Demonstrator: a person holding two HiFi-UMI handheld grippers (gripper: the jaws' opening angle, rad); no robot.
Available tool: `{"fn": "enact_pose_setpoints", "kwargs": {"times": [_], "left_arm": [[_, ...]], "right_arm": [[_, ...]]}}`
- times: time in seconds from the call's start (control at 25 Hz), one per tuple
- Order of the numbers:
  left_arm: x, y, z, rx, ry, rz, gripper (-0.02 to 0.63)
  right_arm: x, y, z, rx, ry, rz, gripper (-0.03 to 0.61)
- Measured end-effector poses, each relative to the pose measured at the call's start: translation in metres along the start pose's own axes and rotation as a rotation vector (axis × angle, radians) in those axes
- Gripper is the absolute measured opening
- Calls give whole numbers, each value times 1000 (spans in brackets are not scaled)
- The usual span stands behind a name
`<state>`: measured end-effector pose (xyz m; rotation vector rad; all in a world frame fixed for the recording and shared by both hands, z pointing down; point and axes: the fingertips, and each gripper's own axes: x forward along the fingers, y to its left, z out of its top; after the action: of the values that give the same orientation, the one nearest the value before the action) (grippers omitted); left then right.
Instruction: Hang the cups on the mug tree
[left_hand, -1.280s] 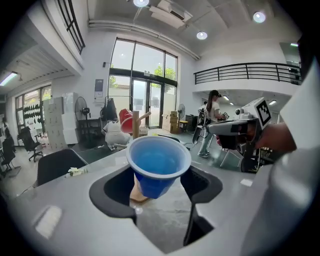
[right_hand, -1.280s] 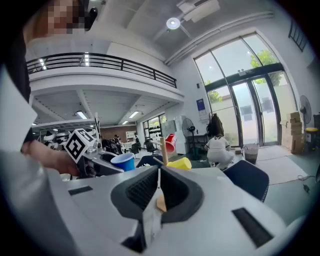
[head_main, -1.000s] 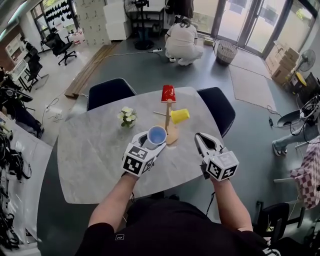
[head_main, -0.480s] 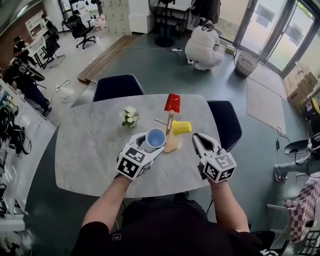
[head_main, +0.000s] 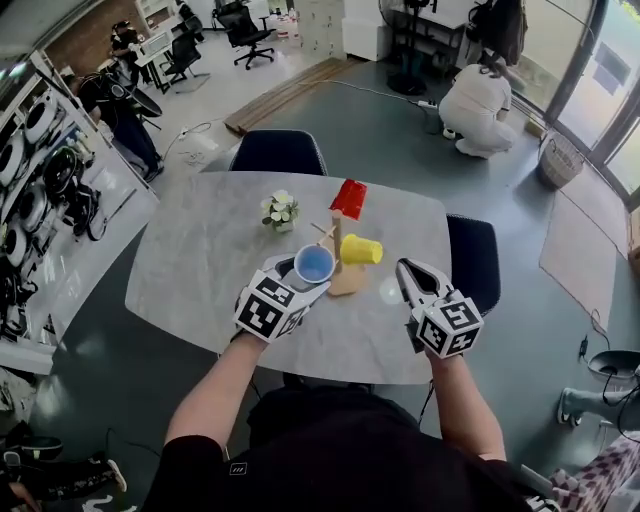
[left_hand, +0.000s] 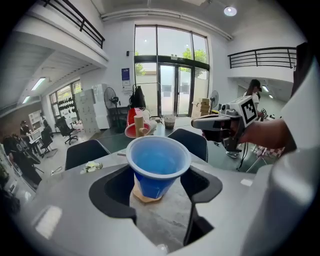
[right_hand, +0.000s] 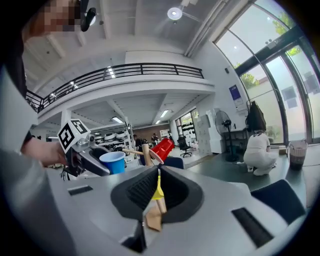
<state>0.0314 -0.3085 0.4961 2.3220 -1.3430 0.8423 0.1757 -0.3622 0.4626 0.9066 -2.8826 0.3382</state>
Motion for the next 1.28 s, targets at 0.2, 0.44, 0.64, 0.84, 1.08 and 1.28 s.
{"fn": "enact_pose_setpoints", "kwargs": {"times": [0.2,0.44,0.64,0.84,1.08,1.28], "left_arm": [[-8,12,5,2,37,80,295],[-13,20,14,85,73,141,295],[-7,22,19,194,126,172,295],[5,22,25,322,174,222,295],[22,24,24,533,261,287,296],[25,24,27,588,275,317,296]], "right_arm": [[5,4,6,-9,-23,80,23],[12,8,11,-7,-36,113,23],[13,10,12,3,-42,110,23],[5,1,8,12,-43,91,23],[-4,-2,3,32,-46,69,23],[-10,-1,1,40,-39,63,23]]}}
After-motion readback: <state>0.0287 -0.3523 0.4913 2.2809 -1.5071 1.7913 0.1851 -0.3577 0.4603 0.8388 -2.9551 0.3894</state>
